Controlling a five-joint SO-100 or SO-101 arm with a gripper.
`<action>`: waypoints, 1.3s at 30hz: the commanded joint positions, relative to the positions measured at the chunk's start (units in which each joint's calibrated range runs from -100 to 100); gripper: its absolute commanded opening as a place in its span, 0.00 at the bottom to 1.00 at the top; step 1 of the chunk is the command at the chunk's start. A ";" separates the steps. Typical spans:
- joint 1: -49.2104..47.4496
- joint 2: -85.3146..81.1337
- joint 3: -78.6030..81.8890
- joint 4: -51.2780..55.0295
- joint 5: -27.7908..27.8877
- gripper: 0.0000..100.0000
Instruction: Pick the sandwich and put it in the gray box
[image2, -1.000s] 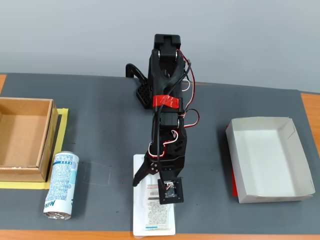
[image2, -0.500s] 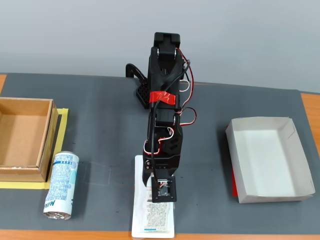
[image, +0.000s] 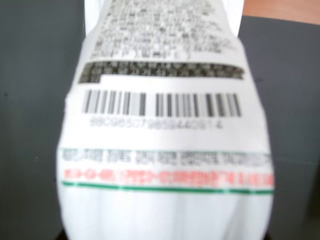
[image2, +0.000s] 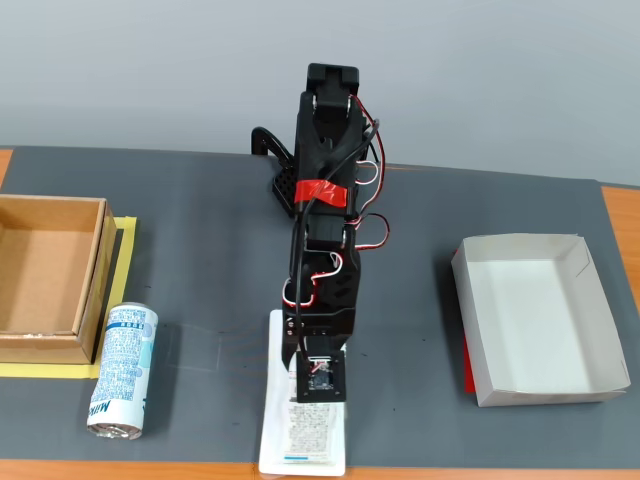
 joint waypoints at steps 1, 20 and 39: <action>-0.88 -5.97 -1.12 0.05 -0.25 0.02; -14.98 -24.46 -1.85 0.13 -0.46 0.02; -38.18 -30.22 -1.94 -0.82 -0.56 0.02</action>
